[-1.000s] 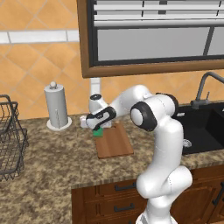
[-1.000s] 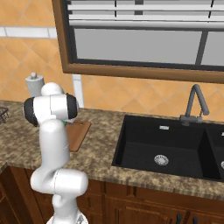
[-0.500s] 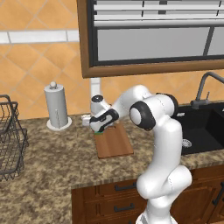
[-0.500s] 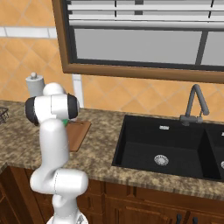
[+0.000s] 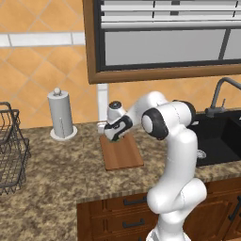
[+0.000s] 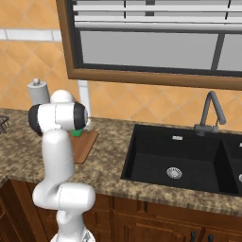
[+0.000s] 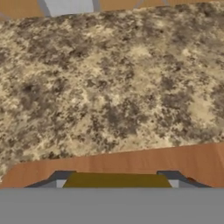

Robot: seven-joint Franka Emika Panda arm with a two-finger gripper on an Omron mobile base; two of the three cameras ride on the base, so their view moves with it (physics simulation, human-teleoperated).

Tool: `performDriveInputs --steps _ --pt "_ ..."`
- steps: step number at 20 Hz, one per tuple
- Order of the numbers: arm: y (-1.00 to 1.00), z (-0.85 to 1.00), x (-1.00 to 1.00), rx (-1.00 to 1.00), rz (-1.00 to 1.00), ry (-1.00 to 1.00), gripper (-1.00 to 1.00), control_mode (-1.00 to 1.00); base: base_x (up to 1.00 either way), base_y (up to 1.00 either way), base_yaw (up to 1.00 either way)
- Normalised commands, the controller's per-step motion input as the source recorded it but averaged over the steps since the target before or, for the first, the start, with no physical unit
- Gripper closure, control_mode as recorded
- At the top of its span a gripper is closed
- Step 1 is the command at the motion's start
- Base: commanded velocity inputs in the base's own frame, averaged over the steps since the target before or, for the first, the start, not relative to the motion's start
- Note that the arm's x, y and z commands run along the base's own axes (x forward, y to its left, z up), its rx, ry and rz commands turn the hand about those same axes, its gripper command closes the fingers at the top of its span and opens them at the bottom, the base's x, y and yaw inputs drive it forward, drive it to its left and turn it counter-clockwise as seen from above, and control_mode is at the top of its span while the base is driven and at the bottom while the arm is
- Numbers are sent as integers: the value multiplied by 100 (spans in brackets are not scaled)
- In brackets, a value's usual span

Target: Pick up the sponge from the counter and clean the cutting board by briefly scrubbing or pressing down on the cutting board. Once finished, release the sponge.

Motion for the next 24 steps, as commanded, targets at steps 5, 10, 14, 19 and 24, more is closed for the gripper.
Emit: performDriveInputs --steps 5,10,14,19,24 --pt "-37 -4 8 0 5 -5 100 -100 0 0 0" --pt "0 -34 0 0 6 -13 100 -100 0 0 0" --pt "0 -34 -3 0 4 -17 100 -100 0 0 0" --pt "0 -26 -17 0 3 -19 100 -100 0 0 0" --pt "3 -7 -31 0 4 -18 100 -100 0 0 0"
